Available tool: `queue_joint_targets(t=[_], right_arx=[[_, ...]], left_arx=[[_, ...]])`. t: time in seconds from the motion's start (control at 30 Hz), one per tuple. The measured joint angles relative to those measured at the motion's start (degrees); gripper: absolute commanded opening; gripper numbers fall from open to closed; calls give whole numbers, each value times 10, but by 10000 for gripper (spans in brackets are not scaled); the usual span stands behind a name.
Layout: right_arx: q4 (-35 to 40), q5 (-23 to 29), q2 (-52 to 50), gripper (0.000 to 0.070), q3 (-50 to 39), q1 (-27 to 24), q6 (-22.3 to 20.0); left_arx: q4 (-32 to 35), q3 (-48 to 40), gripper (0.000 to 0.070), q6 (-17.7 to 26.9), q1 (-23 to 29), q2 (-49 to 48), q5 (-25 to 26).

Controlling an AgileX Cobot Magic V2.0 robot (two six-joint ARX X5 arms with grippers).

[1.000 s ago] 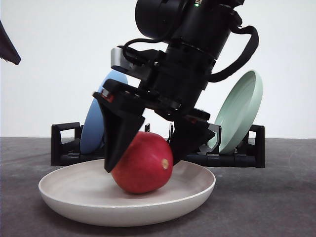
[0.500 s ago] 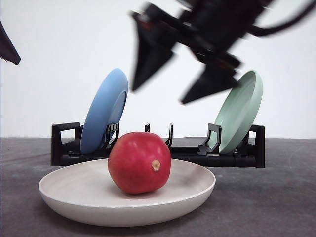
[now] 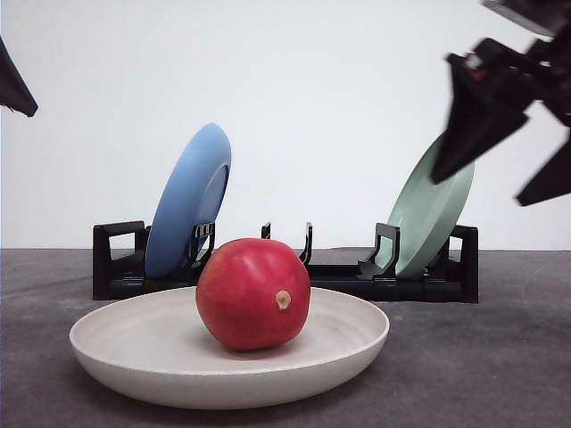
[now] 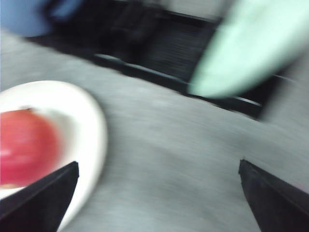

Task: Place pomegranate in white plate

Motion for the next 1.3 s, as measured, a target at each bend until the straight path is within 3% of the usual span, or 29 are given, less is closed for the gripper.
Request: queue_joint_targets(t=[0.13,0.17,0.2,0.23,0.33,0.97,1.2,1.3], right_arx=[[-4,-4,-2,651,0,-37,0],[-4,-4,-2,542,0,-39,0],[-6,-4,-2,328,0,-39,1],[-9,-4,-2,23,0,-39,4],[-13,0,-2,62,0,-39,4],[-8,7,-2,62,0,-39,3],[-7,7,-2,62,0,-39,3],[-7,7,-2,62,0,-39,3]], left_arx=[[0,0,350,0,0,0,0],[0,0,299,0,0,0,0],[0,0,181,0,0,0,0],[-1,0,0,0,0,0,0],[-1,0,0,-1,0,0,0],[18,-9,0,-1,9,-18,0],[134,-142,0,0,78,-125,0],[153,-207,0,0,112,-192,-2]])
